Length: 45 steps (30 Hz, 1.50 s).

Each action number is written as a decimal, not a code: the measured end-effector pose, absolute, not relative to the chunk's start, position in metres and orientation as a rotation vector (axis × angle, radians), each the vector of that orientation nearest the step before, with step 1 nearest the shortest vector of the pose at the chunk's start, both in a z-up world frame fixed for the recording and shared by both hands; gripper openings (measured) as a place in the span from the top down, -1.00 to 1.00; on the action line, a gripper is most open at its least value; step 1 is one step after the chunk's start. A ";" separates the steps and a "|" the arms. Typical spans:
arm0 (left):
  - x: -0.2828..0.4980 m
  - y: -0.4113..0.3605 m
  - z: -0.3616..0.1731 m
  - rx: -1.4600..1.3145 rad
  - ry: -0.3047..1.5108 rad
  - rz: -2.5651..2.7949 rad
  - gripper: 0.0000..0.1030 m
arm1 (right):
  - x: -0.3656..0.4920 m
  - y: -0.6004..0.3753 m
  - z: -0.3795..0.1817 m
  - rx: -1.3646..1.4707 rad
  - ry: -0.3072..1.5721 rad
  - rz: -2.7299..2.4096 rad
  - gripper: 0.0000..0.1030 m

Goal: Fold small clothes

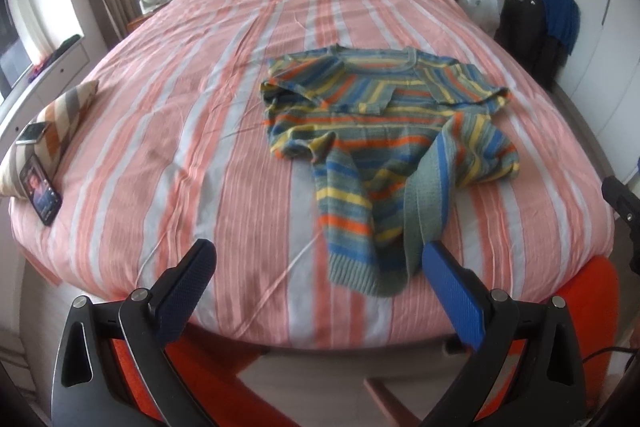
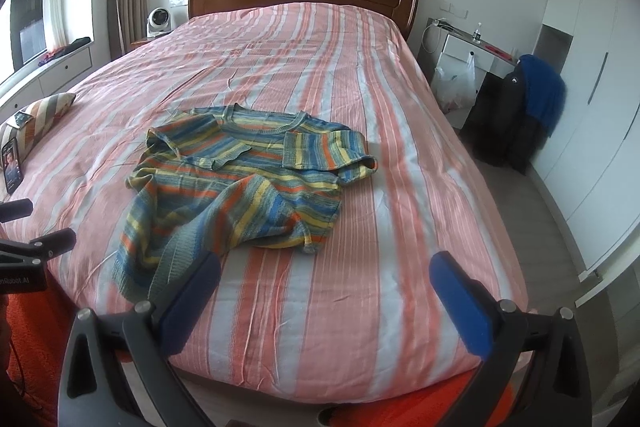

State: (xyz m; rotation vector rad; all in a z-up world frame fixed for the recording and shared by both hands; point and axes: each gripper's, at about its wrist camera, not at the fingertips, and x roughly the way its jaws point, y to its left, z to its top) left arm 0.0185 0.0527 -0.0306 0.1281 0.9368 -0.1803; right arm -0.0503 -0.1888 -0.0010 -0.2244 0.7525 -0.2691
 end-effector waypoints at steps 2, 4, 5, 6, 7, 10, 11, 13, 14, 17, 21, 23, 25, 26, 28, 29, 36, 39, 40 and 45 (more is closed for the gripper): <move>0.017 0.052 -0.031 0.132 0.937 -0.182 -0.99 | -0.049 -0.187 -0.002 -0.229 0.758 -0.266 -1.00; 0.017 0.052 -0.031 0.130 0.936 -0.181 -0.99 | -0.048 -0.186 -0.003 -0.232 0.762 -0.266 -1.00; 0.017 0.052 -0.032 0.130 0.935 -0.183 -0.99 | -0.048 -0.185 -0.004 -0.234 0.763 -0.265 -1.00; 0.016 0.052 -0.033 0.131 0.934 -0.184 -0.99 | -0.048 -0.184 -0.004 -0.236 0.764 -0.263 -1.00; 0.016 0.052 -0.033 0.132 0.934 -0.183 -0.99 | -0.048 -0.183 -0.004 -0.237 0.766 -0.262 -1.00; 0.017 0.052 -0.033 0.132 0.936 -0.182 -0.99 | -0.047 -0.180 -0.004 -0.242 0.767 -0.255 -1.00; 0.016 0.052 -0.033 0.131 0.936 -0.183 -0.99 | -0.048 -0.180 -0.004 -0.245 0.766 -0.255 -1.00; 0.017 0.052 -0.033 0.132 0.936 -0.183 -0.99 | -0.047 -0.178 -0.004 -0.248 0.767 -0.252 -1.00; 0.016 0.052 -0.033 0.134 0.936 -0.184 -0.99 | -0.047 -0.178 -0.004 -0.248 0.768 -0.251 -1.00; 0.016 0.052 -0.033 0.136 0.936 -0.185 -0.99 | -0.048 -0.178 -0.005 -0.247 0.770 -0.251 -1.00; 0.014 0.054 -0.034 0.140 0.936 -0.188 -0.99 | -0.048 -0.177 -0.005 -0.247 0.770 -0.252 -1.00; 0.014 0.054 -0.034 0.139 0.937 -0.187 -0.99 | -0.048 -0.178 -0.005 -0.248 0.769 -0.253 -1.00; 0.014 0.055 -0.035 0.139 0.939 -0.187 -0.99 | -0.048 -0.178 -0.005 -0.250 0.769 -0.252 -1.00; 0.014 0.054 -0.035 0.141 0.940 -0.187 -0.99 | -0.048 -0.178 -0.005 -0.248 0.771 -0.252 -1.00; 0.014 0.055 -0.036 0.144 0.942 -0.186 -0.99 | -0.048 -0.178 -0.005 -0.246 0.774 -0.250 -1.00; 0.014 0.055 -0.037 0.150 0.943 -0.184 -0.99 | -0.049 -0.179 -0.007 -0.243 0.776 -0.249 -1.00; 0.026 0.074 -0.042 0.117 0.953 -0.197 -0.99 | -0.047 -0.191 -0.013 -0.164 0.807 -0.146 -1.00; 0.044 0.085 -0.059 0.045 1.016 -0.276 -0.99 | -0.040 -0.199 -0.016 -0.128 0.826 -0.126 -1.00; 0.049 0.084 -0.066 0.030 1.031 -0.300 -0.99 | -0.036 -0.201 -0.017 -0.124 0.830 -0.121 -1.00; 0.093 0.058 -0.117 0.032 1.119 -0.445 -0.96 | 0.027 -0.188 -0.049 -0.202 0.919 -0.002 -1.00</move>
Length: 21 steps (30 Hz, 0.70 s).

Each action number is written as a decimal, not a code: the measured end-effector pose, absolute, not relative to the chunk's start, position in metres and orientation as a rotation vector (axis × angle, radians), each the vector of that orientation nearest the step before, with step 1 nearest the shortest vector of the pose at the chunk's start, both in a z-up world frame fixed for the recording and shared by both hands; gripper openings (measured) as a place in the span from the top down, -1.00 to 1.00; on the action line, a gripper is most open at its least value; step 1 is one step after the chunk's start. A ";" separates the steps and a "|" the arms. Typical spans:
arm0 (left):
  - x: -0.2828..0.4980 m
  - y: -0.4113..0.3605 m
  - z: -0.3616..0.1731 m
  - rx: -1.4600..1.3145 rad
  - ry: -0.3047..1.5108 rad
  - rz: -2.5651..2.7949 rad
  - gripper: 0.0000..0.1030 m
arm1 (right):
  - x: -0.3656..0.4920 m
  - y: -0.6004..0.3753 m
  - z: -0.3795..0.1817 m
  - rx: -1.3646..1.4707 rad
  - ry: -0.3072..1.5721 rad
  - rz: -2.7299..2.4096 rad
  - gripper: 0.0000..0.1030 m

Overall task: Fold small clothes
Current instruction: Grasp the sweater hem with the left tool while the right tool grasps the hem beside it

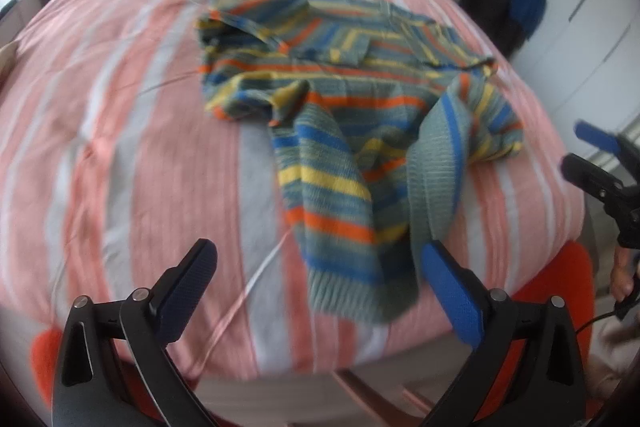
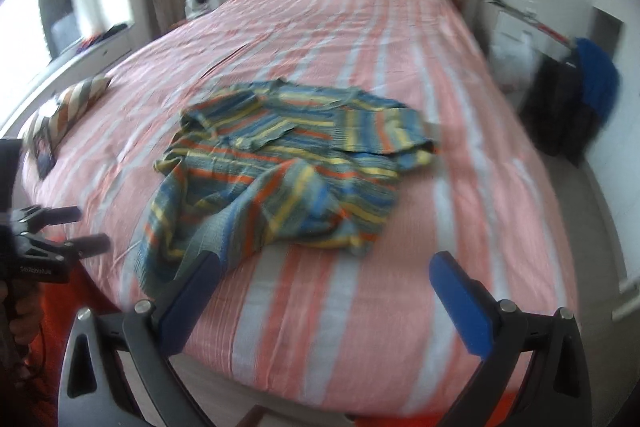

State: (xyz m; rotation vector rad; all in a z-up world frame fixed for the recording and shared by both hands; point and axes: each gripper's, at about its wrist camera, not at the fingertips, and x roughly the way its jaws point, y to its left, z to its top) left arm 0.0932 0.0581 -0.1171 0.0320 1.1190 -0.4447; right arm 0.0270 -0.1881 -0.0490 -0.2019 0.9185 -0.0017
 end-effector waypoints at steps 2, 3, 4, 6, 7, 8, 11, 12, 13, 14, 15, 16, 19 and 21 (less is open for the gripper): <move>0.105 0.047 -0.131 0.065 1.130 -0.452 -0.63 | 0.056 -0.176 -0.069 -0.225 0.994 0.048 -1.00; 0.108 0.044 -0.136 0.074 1.139 -0.457 -0.21 | 0.074 -0.167 -0.083 -0.219 1.026 0.081 -0.99; 0.111 0.041 -0.141 0.073 1.154 -0.469 -0.04 | 0.082 -0.163 -0.090 -0.209 1.033 0.095 -0.99; 0.111 0.042 -0.147 0.025 1.167 -0.504 0.48 | 0.101 -0.157 -0.107 -0.176 1.052 0.103 -0.85; 0.110 0.044 -0.146 0.009 1.165 -0.511 0.59 | 0.106 -0.157 -0.113 -0.159 1.055 0.099 -0.33; 0.106 0.049 -0.143 -0.022 1.169 -0.529 0.71 | 0.109 -0.159 -0.118 -0.138 1.064 0.105 0.05; 0.086 0.069 -0.127 -0.058 1.166 -0.554 0.78 | 0.096 -0.173 -0.120 -0.065 1.080 0.126 0.84; 0.076 0.077 -0.120 -0.058 1.166 -0.562 0.78 | 0.084 -0.178 -0.115 -0.056 1.084 0.134 0.84; 0.063 0.085 -0.113 -0.053 1.171 -0.567 0.78 | 0.069 -0.184 -0.109 -0.057 1.087 0.138 0.85; 0.052 0.092 -0.109 -0.051 1.183 -0.571 0.78 | 0.047 -0.192 -0.101 -0.058 1.091 0.139 0.85; 0.043 0.098 -0.106 -0.051 1.193 -0.571 0.76 | 0.031 -0.198 -0.096 -0.057 1.098 0.135 0.85; 0.032 0.103 -0.105 -0.044 1.204 -0.552 0.75 | 0.008 -0.207 -0.091 -0.041 1.113 0.129 0.85; 0.006 0.112 -0.119 0.019 1.277 -0.457 0.39 | -0.045 -0.230 -0.101 -0.034 1.189 0.034 0.85; 0.000 0.120 -0.131 0.017 1.312 -0.424 -0.16 | -0.070 -0.245 -0.121 -0.020 1.261 -0.026 0.83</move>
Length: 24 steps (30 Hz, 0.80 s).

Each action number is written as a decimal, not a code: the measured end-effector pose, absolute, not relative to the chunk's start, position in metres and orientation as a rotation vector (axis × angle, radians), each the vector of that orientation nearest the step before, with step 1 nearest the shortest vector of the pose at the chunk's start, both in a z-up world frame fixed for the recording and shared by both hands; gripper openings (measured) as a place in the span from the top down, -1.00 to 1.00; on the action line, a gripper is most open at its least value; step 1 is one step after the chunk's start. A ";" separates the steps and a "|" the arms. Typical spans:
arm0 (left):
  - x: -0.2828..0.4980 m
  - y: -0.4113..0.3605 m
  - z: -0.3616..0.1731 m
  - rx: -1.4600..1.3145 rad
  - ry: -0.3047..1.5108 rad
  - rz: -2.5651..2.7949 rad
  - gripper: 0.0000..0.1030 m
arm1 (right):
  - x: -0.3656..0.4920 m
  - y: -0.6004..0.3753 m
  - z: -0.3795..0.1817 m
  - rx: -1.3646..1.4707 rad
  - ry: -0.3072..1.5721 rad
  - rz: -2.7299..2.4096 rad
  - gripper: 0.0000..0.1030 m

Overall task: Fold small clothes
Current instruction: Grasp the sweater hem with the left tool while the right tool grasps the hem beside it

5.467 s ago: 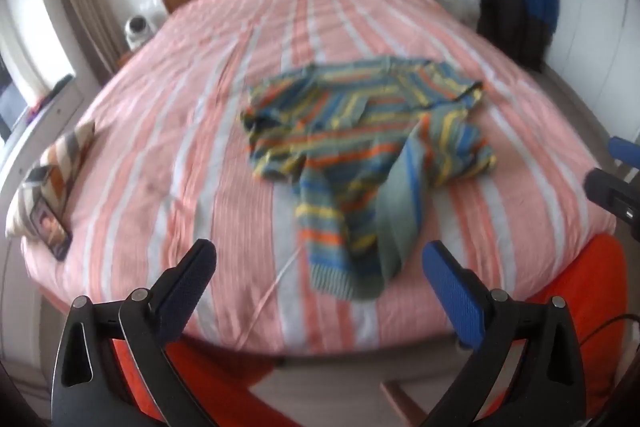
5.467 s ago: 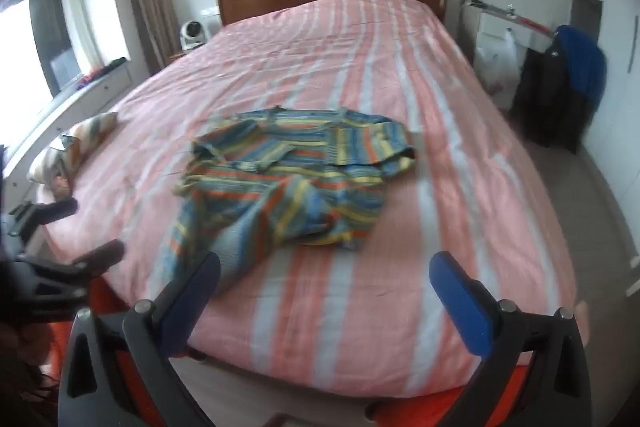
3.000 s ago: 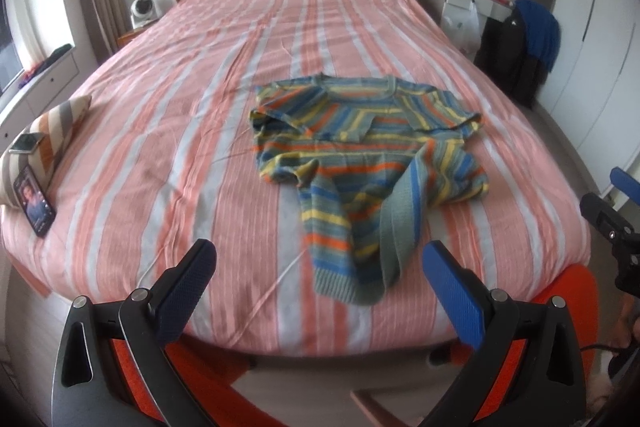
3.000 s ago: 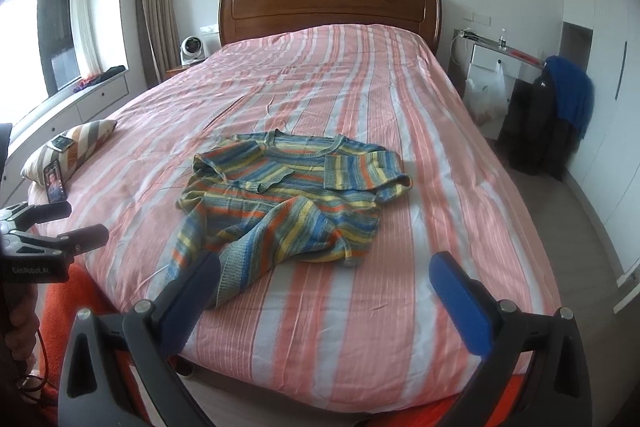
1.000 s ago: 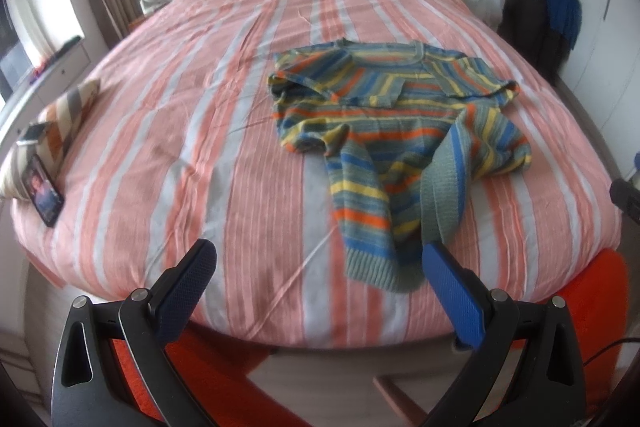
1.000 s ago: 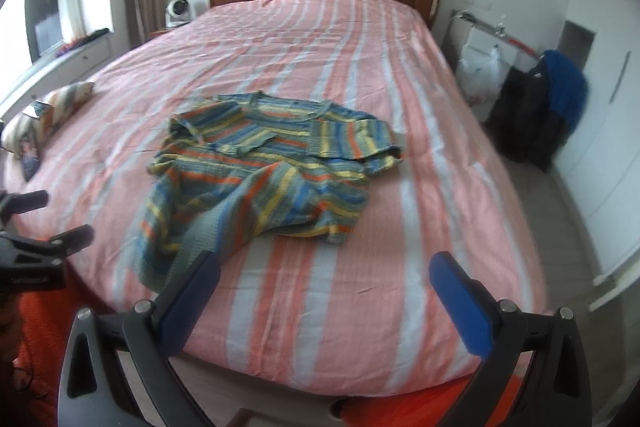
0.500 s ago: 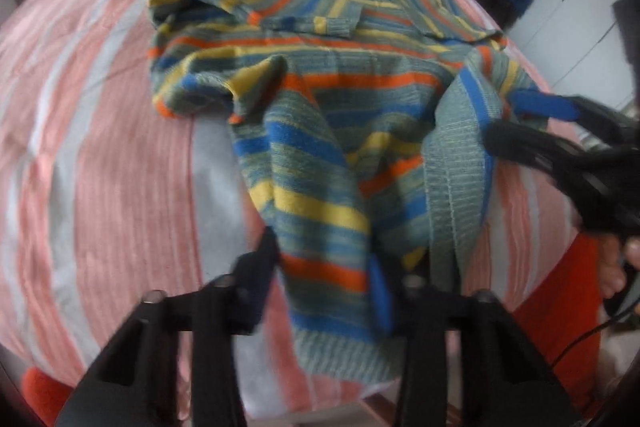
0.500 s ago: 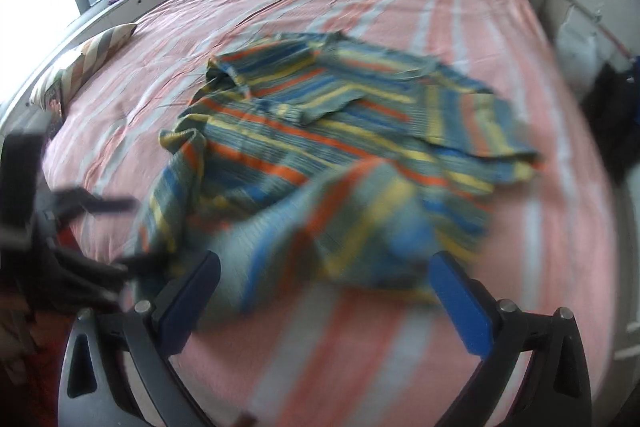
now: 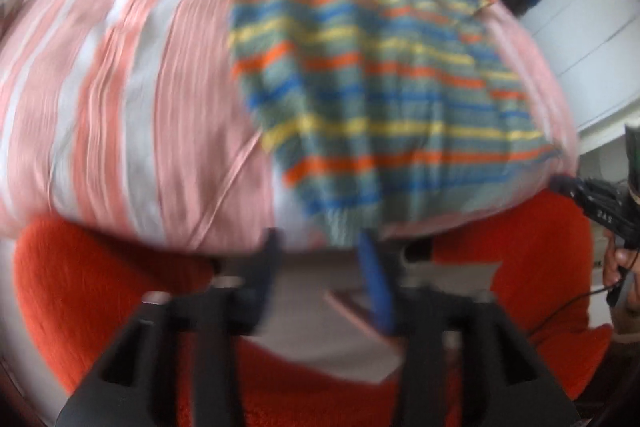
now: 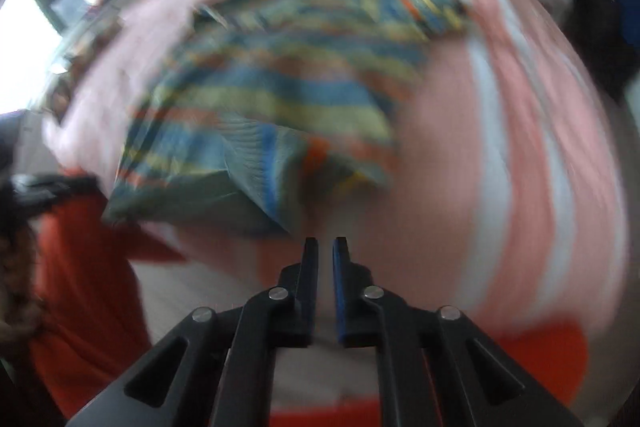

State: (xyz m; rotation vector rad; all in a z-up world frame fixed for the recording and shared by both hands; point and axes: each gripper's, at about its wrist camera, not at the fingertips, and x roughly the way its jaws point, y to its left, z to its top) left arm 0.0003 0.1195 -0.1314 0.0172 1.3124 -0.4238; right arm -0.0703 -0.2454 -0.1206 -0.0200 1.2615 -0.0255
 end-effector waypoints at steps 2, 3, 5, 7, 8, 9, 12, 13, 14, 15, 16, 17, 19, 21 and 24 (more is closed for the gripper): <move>0.007 0.129 -0.136 0.000 1.302 -0.388 -0.19 | -0.085 -0.266 -0.133 0.059 1.287 -0.061 0.76; 0.013 0.132 -0.136 -0.005 1.290 -0.372 -0.22 | -0.087 -0.275 -0.133 0.093 1.271 -0.077 0.67; 0.028 0.139 -0.136 -0.011 1.239 -0.328 -0.39 | -0.085 -0.284 -0.126 0.147 1.219 -0.088 0.50; 0.042 0.141 -0.137 -0.007 1.196 -0.296 -0.43 | -0.075 -0.289 -0.117 0.212 1.162 -0.053 -0.24; 0.050 0.139 -0.140 -0.006 1.191 -0.300 -0.43 | -0.069 -0.290 -0.114 0.239 1.138 -0.029 -0.46; 0.054 0.136 -0.143 -0.007 1.191 -0.311 -0.40 | -0.063 -0.293 -0.113 0.259 1.110 -0.003 -0.58; 0.066 0.123 -0.155 -0.020 1.195 -0.363 -0.34 | -0.044 -0.298 -0.137 0.264 1.180 -0.001 -0.52; 0.066 0.118 -0.153 -0.022 1.187 -0.385 -0.33 | -0.041 -0.298 -0.146 0.287 1.208 0.022 -0.36; 0.065 0.112 -0.149 -0.027 1.174 -0.420 -0.29 | -0.041 -0.297 -0.152 0.305 1.225 0.057 -0.25; 0.065 0.103 -0.143 -0.032 1.157 -0.470 -0.26 | -0.042 -0.292 -0.157 0.312 1.247 0.100 0.05; 0.064 0.095 -0.138 -0.038 1.139 -0.519 -0.26 | -0.043 -0.288 -0.161 0.322 1.270 0.138 0.52; 0.064 0.086 -0.130 -0.046 1.110 -0.578 -0.24 | -0.046 -0.288 -0.163 0.328 1.268 0.148 0.71; 0.066 0.077 -0.120 -0.081 1.067 -0.677 -0.18 | -0.049 -0.290 -0.161 0.345 1.238 0.124 0.83; 0.070 0.077 -0.118 -0.114 1.063 -0.714 0.01 | -0.047 -0.298 -0.161 0.366 1.220 0.074 0.83; 0.073 0.096 -0.122 -0.156 1.084 -0.694 0.12 | -0.044 -0.300 -0.162 0.367 1.203 0.049 0.83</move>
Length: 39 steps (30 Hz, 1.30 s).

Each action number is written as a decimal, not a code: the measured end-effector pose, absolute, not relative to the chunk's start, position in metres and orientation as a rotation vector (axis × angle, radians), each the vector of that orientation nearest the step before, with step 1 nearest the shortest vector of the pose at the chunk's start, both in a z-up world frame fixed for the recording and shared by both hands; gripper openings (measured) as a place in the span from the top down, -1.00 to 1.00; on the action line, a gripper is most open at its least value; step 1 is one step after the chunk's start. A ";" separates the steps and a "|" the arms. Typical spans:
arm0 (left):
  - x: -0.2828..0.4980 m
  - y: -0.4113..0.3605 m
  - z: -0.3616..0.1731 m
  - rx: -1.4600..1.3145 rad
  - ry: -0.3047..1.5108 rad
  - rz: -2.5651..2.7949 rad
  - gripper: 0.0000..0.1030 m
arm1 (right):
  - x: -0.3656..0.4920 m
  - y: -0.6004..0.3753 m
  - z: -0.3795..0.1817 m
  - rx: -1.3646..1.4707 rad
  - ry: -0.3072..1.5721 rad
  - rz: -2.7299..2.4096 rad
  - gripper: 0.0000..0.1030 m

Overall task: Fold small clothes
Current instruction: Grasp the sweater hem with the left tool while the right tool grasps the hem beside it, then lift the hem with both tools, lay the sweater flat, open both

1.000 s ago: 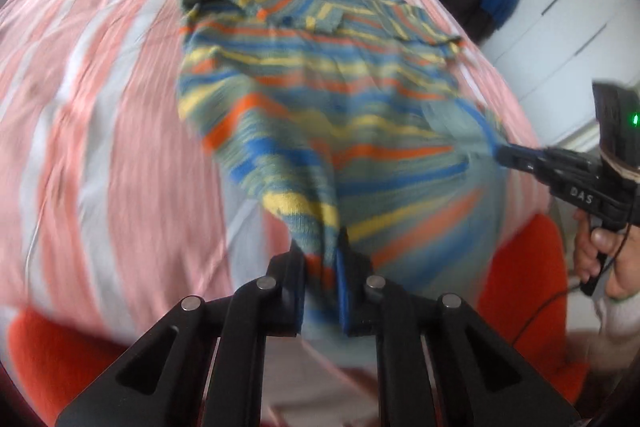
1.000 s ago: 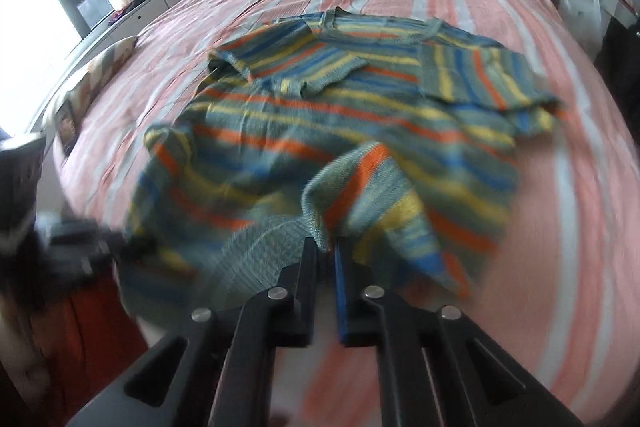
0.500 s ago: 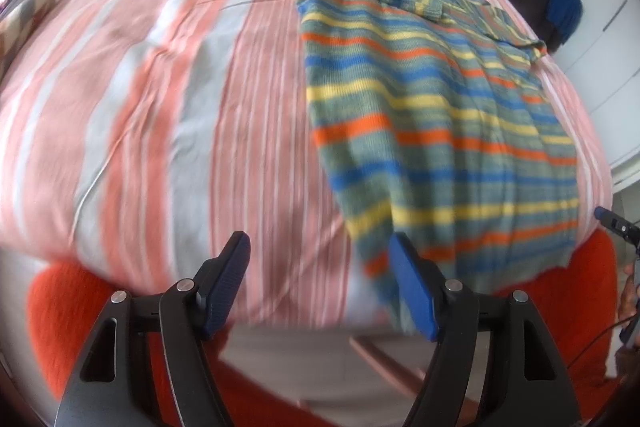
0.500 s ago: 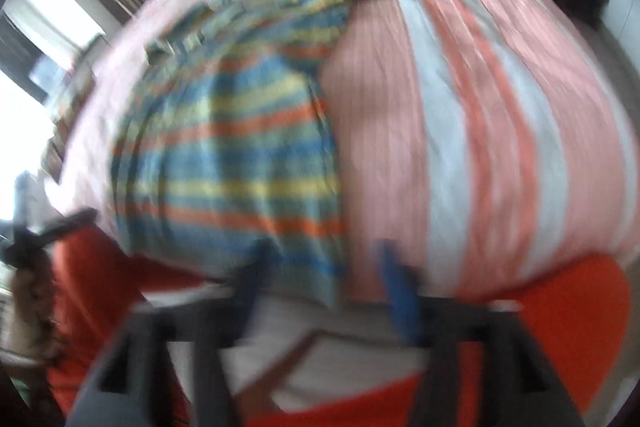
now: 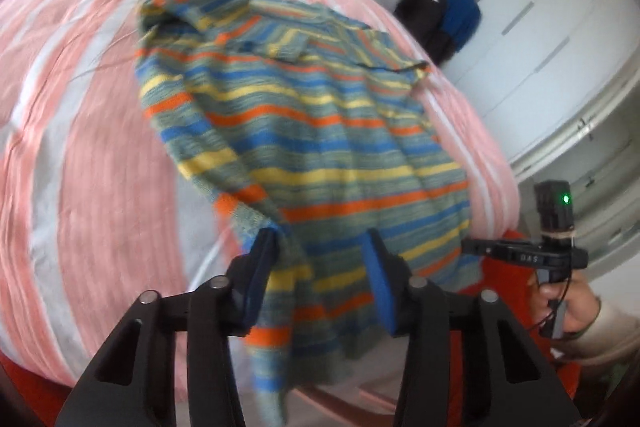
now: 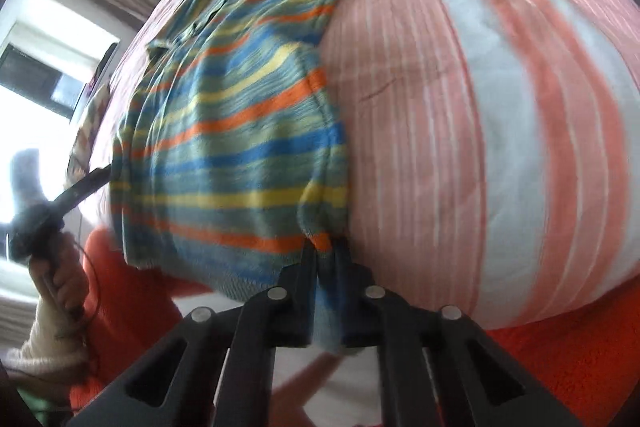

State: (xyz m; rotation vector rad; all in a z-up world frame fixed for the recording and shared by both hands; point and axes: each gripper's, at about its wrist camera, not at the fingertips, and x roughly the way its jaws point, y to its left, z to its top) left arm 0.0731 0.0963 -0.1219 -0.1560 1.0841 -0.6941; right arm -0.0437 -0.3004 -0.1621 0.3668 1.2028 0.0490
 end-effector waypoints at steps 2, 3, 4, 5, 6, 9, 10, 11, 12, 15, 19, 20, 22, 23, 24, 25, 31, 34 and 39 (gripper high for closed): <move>0.074 0.109 -0.132 -0.135 1.116 -0.618 0.12 | -0.044 -0.295 -0.163 0.332 1.197 0.039 0.83; 0.073 0.114 -0.137 -0.119 1.130 -0.588 0.12 | -0.043 -0.295 -0.164 0.321 1.196 0.036 0.83; 0.069 0.120 -0.144 -0.099 1.151 -0.561 0.12 | -0.042 -0.295 -0.165 0.315 1.195 0.034 0.83; 0.064 0.125 -0.148 -0.082 1.166 -0.547 0.12 | -0.040 -0.294 -0.167 0.315 1.195 0.033 0.83; 0.060 0.126 -0.151 -0.062 1.178 -0.534 0.12 | -0.039 -0.295 -0.167 0.318 1.197 0.032 0.83; 0.049 0.122 -0.159 0.008 1.201 -0.505 0.12 | -0.037 -0.296 -0.167 0.313 1.202 0.039 0.83; 0.046 0.123 -0.160 0.018 1.198 -0.504 0.12 | -0.039 -0.296 -0.166 0.305 1.202 0.043 0.83; 0.043 0.121 -0.162 0.036 1.192 -0.504 0.13 | -0.040 -0.293 -0.164 0.294 1.202 0.045 0.82; 0.042 0.120 -0.164 0.050 1.190 -0.508 0.18 | -0.042 -0.291 -0.164 0.275 1.207 0.052 0.80; 0.039 0.120 -0.163 0.050 1.192 -0.562 0.27 | -0.047 -0.290 -0.170 0.282 1.234 0.067 0.78; 0.034 0.136 -0.161 0.026 1.213 -0.582 0.27 | -0.056 -0.296 -0.172 0.324 1.239 0.072 0.78; 0.032 0.138 -0.162 0.036 1.222 -0.578 0.27 | -0.058 -0.296 -0.171 0.324 1.237 0.073 0.77; 0.031 0.140 -0.166 0.044 1.241 -0.569 0.28 | -0.060 -0.297 -0.171 0.319 1.241 0.079 0.76; 0.031 0.138 -0.168 0.058 1.256 -0.569 0.33 | -0.060 -0.295 -0.172 0.313 1.245 0.083 0.76; 0.031 0.134 -0.171 0.079 1.268 -0.575 0.38 | -0.059 -0.295 -0.173 0.308 1.248 0.084 0.76; 0.030 0.134 -0.173 0.102 1.276 -0.579 0.41 | -0.058 -0.294 -0.174 0.308 1.251 0.087 0.76; 0.042 0.119 -0.182 0.105 1.286 -0.591 0.78 | -0.055 -0.291 -0.174 0.288 1.241 0.089 0.76; 0.047 0.114 -0.187 0.075 1.304 -0.531 0.97 | -0.051 -0.282 -0.177 0.246 1.238 0.102 0.76; 0.022 0.150 -0.155 0.144 1.307 -0.333 1.00 | -0.056 -0.269 -0.162 0.093 1.271 0.053 0.92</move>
